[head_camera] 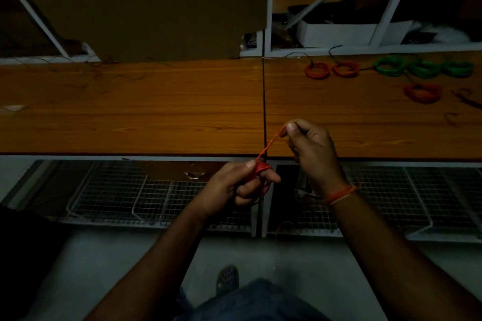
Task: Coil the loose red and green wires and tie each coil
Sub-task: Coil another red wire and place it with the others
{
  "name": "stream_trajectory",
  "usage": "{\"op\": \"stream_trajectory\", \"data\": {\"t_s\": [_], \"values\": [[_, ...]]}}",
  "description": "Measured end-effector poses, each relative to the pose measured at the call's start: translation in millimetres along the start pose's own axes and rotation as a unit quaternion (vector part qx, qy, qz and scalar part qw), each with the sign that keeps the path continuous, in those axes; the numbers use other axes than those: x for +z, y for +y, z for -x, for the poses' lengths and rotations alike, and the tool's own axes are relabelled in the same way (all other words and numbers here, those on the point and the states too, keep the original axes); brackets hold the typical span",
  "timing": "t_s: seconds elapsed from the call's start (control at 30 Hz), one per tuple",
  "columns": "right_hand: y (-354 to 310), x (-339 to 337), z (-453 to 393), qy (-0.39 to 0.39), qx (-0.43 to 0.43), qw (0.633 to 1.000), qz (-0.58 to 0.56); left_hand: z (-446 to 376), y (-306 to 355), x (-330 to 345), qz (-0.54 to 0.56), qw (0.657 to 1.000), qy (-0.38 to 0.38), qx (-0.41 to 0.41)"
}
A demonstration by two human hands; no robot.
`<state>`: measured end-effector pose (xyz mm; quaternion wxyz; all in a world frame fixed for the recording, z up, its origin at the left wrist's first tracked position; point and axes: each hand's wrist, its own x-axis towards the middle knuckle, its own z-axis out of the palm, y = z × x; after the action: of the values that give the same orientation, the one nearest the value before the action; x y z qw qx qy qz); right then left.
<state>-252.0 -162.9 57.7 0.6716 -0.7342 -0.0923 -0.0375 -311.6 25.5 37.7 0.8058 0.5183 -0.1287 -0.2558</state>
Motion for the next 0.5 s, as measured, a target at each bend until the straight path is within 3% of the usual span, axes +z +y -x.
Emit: {"op": "stream_trajectory", "data": {"t_s": [0.07, 0.2, 0.37, 0.5], "values": [[9, -1, 3, 0.003, 0.041, 0.999, 0.004, 1, 0, -2, 0.108, 0.994, -0.023, 0.025], [20, 10, 27, -0.083, 0.16, 0.983, -0.047, -2, -1, -8, 0.277, 0.957, -0.075, 0.047], [16, 22, 43, -0.136, 0.213, 0.946, -0.203, -6, -10, -7, 0.304, 0.949, -0.056, 0.06], [20, 20, 41, -0.151, 0.185, 0.954, -0.182, -6, -17, -3, 0.293, 0.954, -0.028, 0.05]]}}
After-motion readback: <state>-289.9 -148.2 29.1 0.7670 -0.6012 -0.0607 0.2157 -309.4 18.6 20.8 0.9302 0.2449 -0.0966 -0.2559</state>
